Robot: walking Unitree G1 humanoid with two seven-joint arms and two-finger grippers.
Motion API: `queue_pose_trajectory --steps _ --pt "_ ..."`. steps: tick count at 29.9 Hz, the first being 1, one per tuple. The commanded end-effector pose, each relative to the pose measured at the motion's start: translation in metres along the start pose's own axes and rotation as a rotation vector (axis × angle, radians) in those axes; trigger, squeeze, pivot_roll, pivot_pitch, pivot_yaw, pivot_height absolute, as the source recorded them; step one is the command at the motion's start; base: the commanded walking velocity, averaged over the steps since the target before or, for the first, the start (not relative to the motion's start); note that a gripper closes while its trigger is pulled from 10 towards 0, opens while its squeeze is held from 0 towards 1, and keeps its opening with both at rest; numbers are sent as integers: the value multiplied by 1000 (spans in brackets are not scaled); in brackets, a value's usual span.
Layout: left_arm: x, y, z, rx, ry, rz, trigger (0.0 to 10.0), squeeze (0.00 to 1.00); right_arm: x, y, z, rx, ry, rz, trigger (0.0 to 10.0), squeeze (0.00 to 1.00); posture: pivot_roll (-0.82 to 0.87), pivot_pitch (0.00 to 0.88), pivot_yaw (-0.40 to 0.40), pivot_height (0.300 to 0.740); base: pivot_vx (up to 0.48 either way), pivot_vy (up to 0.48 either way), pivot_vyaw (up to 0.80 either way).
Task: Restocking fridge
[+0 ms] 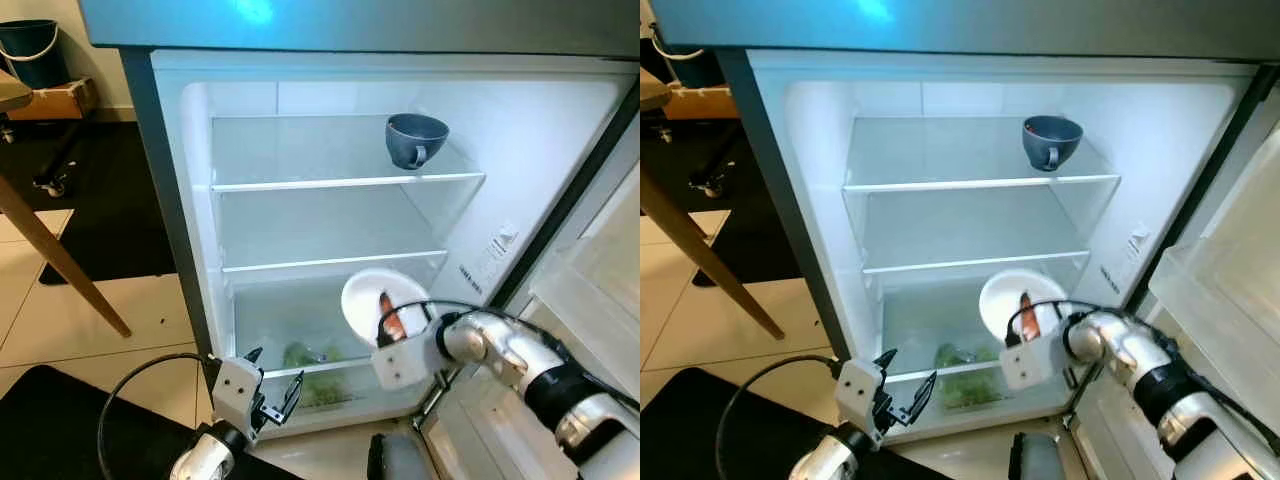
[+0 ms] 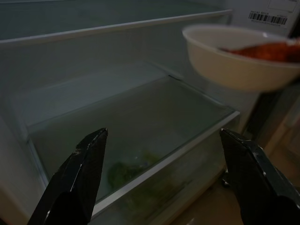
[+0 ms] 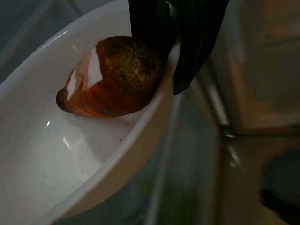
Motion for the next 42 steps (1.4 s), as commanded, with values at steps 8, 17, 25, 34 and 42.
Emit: queue_pose_trajectory --steps 8,17,25,34,42 --pt "2 1 0 9 -21 -15 10000 0 6 -2 21 -75 -50 4 10000 0 -18 42 -63 447 0 0 0" --pt "1 -5 5 -4 -21 -20 10000 0 -11 4 51 -128 -27 -44 10000 0 -22 43 -64 447 0 0 0" --pt "0 -7 6 -9 -19 -18 10000 0 -37 11 60 -123 37 -92 10000 0 -17 39 -71 447 0 0 0" --pt "0 -9 8 -14 -15 -11 10000 0 -61 20 60 -86 94 -141 10000 0 -13 36 -78 447 0 0 0" --pt "-1 -12 10 -24 -12 -2 10000 0 -90 25 47 -15 132 -226 10000 0 -2 33 -93 447 0 0 0"
Point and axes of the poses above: a point about 5 cm out from each wrist's last joint towards the gripper, its own y axis pointing back from the gripper into the wrist, its own z axis along the axis of the wrist's last joint, x = y × z, the point moved 2 cm from there along -y, pointing out of the wrist towards the gripper, and after that the axes turned 12 degrees about -y, right-handed, at the moved point
